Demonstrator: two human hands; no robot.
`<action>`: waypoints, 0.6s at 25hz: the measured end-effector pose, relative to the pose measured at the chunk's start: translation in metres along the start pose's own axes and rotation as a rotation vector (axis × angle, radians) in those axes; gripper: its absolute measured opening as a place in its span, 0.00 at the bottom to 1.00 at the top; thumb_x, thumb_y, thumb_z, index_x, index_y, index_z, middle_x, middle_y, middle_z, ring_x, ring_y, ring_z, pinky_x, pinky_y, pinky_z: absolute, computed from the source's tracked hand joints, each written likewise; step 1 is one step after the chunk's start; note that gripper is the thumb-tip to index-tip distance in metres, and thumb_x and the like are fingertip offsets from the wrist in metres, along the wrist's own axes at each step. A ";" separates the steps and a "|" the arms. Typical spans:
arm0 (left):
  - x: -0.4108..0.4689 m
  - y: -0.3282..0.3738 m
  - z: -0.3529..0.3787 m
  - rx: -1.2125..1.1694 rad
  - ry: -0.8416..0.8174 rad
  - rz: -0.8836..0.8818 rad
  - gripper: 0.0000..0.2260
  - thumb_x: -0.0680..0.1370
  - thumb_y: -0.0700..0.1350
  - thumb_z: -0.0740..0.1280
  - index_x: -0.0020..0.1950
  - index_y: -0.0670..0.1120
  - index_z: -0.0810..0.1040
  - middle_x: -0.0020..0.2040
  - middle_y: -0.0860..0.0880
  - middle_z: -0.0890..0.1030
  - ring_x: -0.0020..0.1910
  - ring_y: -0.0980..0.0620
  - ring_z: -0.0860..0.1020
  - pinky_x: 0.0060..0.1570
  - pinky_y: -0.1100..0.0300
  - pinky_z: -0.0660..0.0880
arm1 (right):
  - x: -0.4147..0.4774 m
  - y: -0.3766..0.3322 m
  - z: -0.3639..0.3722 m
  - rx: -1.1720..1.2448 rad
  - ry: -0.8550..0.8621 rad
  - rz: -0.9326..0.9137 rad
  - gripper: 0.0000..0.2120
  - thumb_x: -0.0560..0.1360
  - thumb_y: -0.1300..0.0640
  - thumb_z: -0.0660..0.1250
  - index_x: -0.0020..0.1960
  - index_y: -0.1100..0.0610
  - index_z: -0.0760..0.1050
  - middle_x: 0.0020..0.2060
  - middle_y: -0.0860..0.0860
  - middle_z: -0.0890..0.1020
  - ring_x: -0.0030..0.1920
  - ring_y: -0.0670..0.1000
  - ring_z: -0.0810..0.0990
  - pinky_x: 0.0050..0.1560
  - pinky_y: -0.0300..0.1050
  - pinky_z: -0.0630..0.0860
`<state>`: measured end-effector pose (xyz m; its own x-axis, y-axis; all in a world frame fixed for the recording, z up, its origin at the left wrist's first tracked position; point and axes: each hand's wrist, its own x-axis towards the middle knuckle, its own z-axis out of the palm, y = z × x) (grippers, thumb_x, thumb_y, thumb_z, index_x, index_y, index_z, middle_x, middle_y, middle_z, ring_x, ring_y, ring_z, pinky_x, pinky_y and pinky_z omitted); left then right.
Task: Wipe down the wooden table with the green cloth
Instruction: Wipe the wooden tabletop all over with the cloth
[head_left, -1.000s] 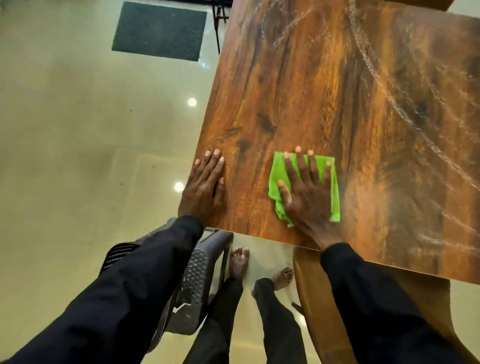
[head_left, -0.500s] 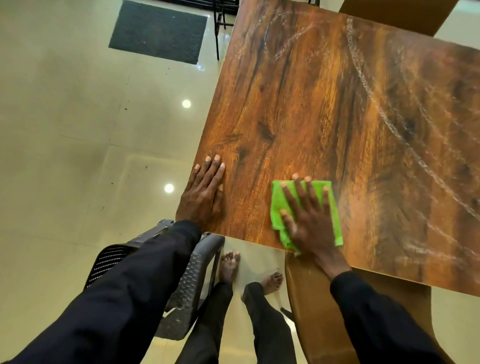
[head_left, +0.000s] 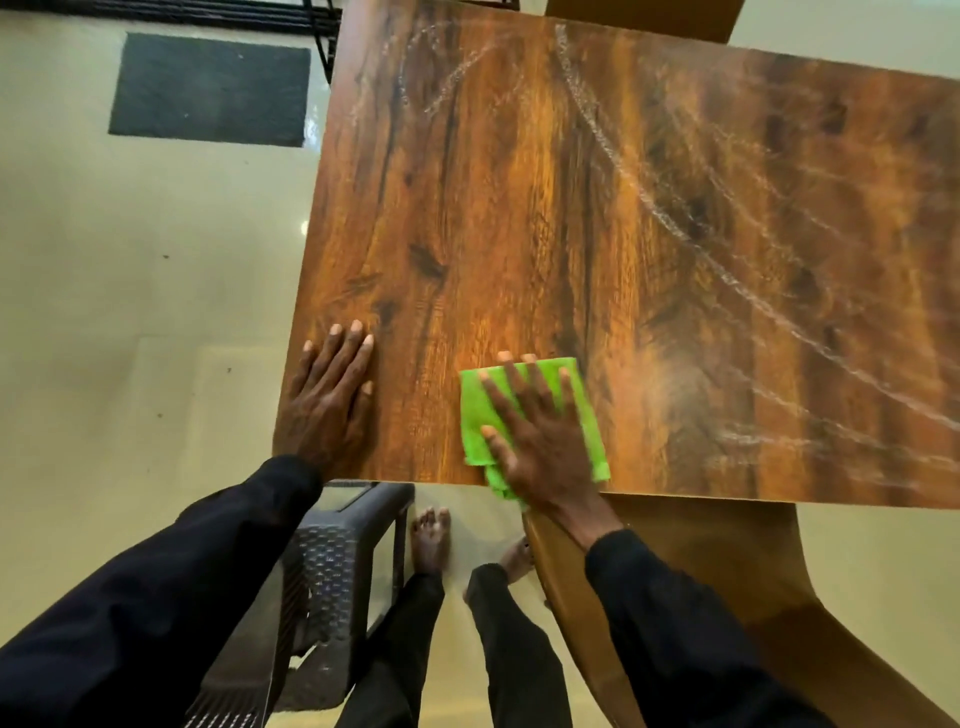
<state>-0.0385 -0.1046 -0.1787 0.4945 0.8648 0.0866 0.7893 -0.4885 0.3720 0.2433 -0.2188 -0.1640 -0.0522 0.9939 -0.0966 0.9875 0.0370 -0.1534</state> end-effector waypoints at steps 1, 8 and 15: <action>0.008 0.004 0.000 -0.022 -0.029 -0.003 0.27 0.87 0.51 0.53 0.84 0.41 0.61 0.85 0.42 0.59 0.85 0.42 0.56 0.83 0.37 0.54 | -0.003 0.020 -0.004 -0.011 0.028 0.090 0.32 0.86 0.41 0.53 0.88 0.50 0.58 0.88 0.56 0.55 0.88 0.63 0.52 0.83 0.75 0.55; 0.038 0.012 0.004 -0.040 0.013 -0.080 0.25 0.87 0.46 0.56 0.84 0.40 0.62 0.85 0.41 0.60 0.85 0.43 0.57 0.84 0.40 0.54 | 0.069 0.018 -0.014 -0.012 -0.016 0.151 0.34 0.87 0.38 0.50 0.89 0.48 0.51 0.89 0.55 0.48 0.89 0.62 0.46 0.85 0.72 0.46; 0.041 0.013 0.005 -0.031 0.081 -0.167 0.24 0.86 0.42 0.58 0.83 0.40 0.64 0.84 0.42 0.62 0.85 0.43 0.59 0.84 0.42 0.56 | 0.130 0.000 -0.021 0.018 -0.008 0.134 0.33 0.88 0.38 0.50 0.89 0.47 0.52 0.89 0.53 0.50 0.89 0.60 0.47 0.86 0.71 0.45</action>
<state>-0.0063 -0.0755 -0.1749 0.3252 0.9409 0.0950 0.8457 -0.3343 0.4159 0.2401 -0.0873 -0.1557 0.0783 0.9890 -0.1253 0.9829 -0.0975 -0.1559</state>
